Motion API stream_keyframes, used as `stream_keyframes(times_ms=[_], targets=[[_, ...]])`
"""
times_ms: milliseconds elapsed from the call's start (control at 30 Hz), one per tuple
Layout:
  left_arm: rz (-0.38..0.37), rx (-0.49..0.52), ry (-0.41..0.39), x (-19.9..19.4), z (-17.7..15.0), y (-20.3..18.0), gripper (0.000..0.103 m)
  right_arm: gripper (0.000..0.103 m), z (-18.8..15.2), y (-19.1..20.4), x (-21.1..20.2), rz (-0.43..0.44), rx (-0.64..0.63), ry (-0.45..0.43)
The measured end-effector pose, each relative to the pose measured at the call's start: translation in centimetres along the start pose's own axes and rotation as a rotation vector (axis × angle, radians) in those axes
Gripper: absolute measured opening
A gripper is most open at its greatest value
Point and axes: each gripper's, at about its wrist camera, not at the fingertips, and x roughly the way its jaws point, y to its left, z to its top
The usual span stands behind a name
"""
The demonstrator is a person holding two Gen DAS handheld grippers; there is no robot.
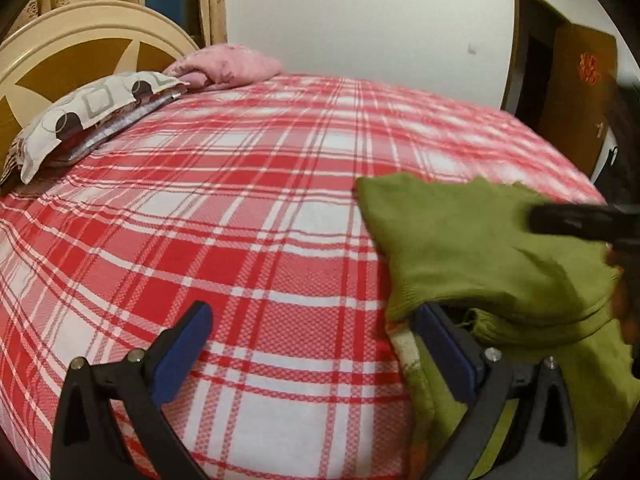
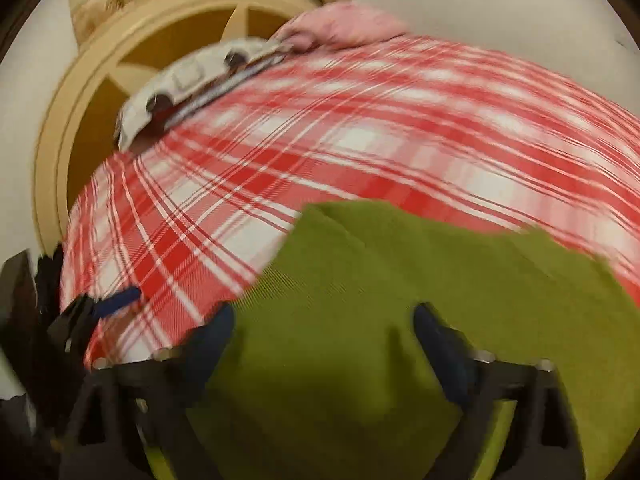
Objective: Fold small clothes
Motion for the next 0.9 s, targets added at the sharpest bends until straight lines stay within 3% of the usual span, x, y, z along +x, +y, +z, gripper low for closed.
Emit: stream_keyframes(times_ms=[67, 267, 300, 333, 367, 467, 500, 533, 633, 767, 867, 900], targets=[[0.003, -0.009, 0.006, 0.2, 0.3, 0.1, 0.103, 0.092, -2.1, -2.5, -3.6, -0.046, 0.049, -0.035], [0.011, 0.006, 0.019, 0.8, 1.1, -0.8, 0.103, 0.091, -9.7, -12.1, -13.3, -0.308, 0.321, -0.112], [0.017, 0.014, 0.018, 1.0, 1.2, -1.0, 0.103, 0.084, -11.0, -13.3, -14.5, -0.353, 0.350, -0.110], [0.027, 0.018, 0.022, 1.1, 1.1, -1.2, 0.103, 0.070, -12.3, -14.1, -15.4, -0.382, 0.354, -0.101], [0.035, 0.028, 0.045, 1.7, 1.1, -1.4, 0.103, 0.065, -13.2, -14.5, -15.9, -0.401, 0.346, -0.091], [0.027, 0.038, 0.047, 1.9, 1.2, -1.8, 0.103, 0.060, -15.6, -15.3, -16.4, -0.462, 0.339, -0.032], [0.034, 0.045, 0.052, 2.0, 1.3, -2.0, 0.103, 0.051, -15.9, -15.3, -16.3, -0.464, 0.338, -0.030], [0.034, 0.053, 0.062, 2.3, 1.3, -2.2, 0.103, 0.029, -16.0, -15.4, -16.3, -0.480, 0.339, -0.022], [0.034, 0.074, 0.104, 3.1, 0.9, -2.5, 0.103, 0.011, -16.6, -16.1, -15.6, -0.558, 0.319, 0.025], [0.042, 0.074, 0.122, 3.1, 0.6, -2.4, 0.103, 0.010, -17.7, -17.7, -15.7, -0.568, 0.365, 0.038], [0.033, 0.052, 0.049, 1.6, 0.8, -2.0, 0.103, 0.013, -17.5, -17.5, -16.0, -0.573, 0.334, 0.041], [0.031, 0.033, 0.020, 1.0, 0.8, -1.7, 0.103, 0.030, -17.1, -16.9, -16.3, -0.589, 0.322, 0.040]])
